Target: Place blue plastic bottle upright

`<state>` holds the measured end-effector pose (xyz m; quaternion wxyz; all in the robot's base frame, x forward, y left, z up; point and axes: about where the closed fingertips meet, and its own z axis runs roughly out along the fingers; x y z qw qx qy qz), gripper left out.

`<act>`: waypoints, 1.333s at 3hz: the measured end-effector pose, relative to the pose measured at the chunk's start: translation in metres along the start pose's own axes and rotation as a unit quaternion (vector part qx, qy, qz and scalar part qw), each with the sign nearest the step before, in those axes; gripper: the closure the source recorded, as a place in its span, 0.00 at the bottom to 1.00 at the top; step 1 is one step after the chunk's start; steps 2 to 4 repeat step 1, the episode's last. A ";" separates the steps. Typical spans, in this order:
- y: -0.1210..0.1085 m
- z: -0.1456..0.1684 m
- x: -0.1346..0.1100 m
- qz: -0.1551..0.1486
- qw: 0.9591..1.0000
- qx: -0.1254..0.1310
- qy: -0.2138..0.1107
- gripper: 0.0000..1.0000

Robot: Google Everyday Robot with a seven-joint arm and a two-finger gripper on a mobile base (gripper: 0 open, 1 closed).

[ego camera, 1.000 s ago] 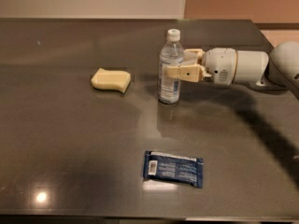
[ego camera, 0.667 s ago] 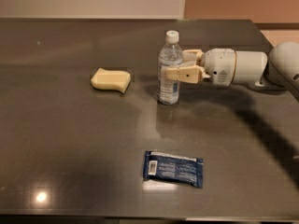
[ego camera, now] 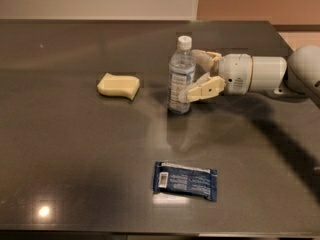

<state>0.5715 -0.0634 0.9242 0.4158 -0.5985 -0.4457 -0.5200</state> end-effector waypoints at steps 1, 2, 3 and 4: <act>0.000 0.000 0.000 0.000 1.000 0.000 0.000 0.00; 0.000 0.000 0.000 0.000 1.000 0.000 0.000 0.00; 0.000 0.000 0.000 0.000 1.000 0.000 0.000 0.00; 0.000 0.000 0.000 0.000 1.000 0.000 0.000 0.00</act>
Offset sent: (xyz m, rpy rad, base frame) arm 0.0000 0.0000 0.0000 0.0000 0.0000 0.0000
